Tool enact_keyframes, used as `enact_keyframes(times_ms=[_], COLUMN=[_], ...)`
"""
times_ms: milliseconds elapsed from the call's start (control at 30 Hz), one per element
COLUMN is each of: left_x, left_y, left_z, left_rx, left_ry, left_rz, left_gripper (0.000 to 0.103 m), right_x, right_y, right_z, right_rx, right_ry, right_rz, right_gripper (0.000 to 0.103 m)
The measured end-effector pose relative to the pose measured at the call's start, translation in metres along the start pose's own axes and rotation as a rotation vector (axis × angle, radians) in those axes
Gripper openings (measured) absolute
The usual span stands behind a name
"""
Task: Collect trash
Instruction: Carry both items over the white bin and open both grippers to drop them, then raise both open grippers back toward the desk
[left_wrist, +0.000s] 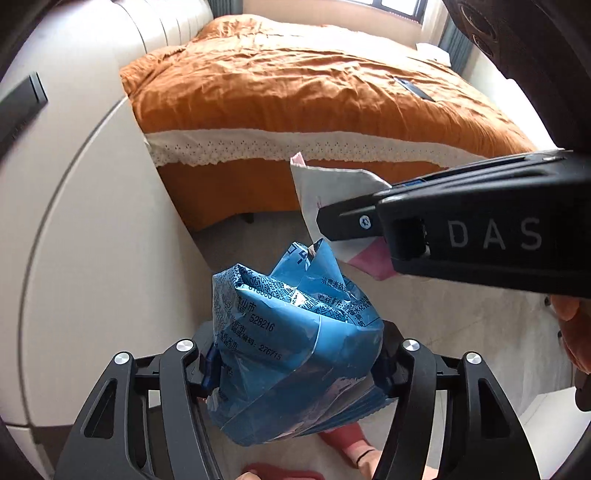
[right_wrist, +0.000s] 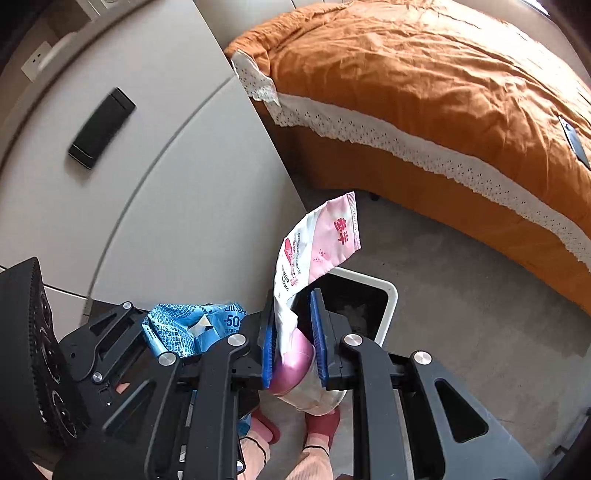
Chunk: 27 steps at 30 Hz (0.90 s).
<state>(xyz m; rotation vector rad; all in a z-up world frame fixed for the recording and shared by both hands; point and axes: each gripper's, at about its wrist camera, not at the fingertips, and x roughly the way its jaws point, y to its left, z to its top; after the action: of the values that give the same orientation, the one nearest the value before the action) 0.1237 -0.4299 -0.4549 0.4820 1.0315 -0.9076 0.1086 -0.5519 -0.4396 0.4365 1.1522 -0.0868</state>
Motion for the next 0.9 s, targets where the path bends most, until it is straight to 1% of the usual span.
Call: enact_keyframes(times_ms=[33,67,100,133,233,267,400,500,600,733,900], left_x=[0.015,0.023,0.031,0.042,0.063,0.067,0.069,0.065,0.054,0.027,-0.024], left_y=[0.003,0.005,0.009,0.011,0.01,0.009,0.01,0.013,0.018,0.019,0.017], left_z=[-0.005,-0.007,-0.01,-0.013,-0.025,-0.026,-0.027,-0.025,-0.02,-0.008,0.008], left_rx=[-0.013,-0.027,-0.045,-0.056,-0.054,-0.055,-0.069,-0.082,-0.109,-0.145,-0.167], left_ry=[0.001,0.007,0.009,0.022,0.049,0.055,0.057,0.054,0.048,0.024,-0.021], left_rz=[-0.013,-0.026,-0.042,-0.048,-0.008,-0.009,-0.007,0.02,0.033,0.039,0.045], left_gripper=[0.084,0.099,0.098,0.098,0.098,0.098,0.098,0.098,0.098,0.098,0.098], right_x=[0.012,0.022,0.032,0.039,0.062,0.065,0.07,0.064,0.052,0.028,-0.019], right_y=[-0.005,-0.009,-0.014,-0.016,-0.025,-0.027,-0.031,-0.028,-0.022,-0.01,0.009], right_z=[-0.003,-0.006,-0.011,-0.014,-0.024,-0.026,-0.033,-0.032,-0.028,-0.02,-0.009], right_rx=[0.004,0.01,0.014,0.008,0.017,0.024,0.019,0.011,0.005,0.009,0.019], right_ry=[0.01,0.013,-0.009,-0.009,0.028,0.036,0.054,0.058,0.044,0.02,-0.032], right_rz=[0.008,0.0,-0.037,-0.058,-0.087,-0.088,-0.101,-0.101,-0.098,-0.091,-0.078], right_gripper=[0.066,0.089,0.098,0.098,0.098,0.098,0.098,0.098,0.098,0.098,0.098])
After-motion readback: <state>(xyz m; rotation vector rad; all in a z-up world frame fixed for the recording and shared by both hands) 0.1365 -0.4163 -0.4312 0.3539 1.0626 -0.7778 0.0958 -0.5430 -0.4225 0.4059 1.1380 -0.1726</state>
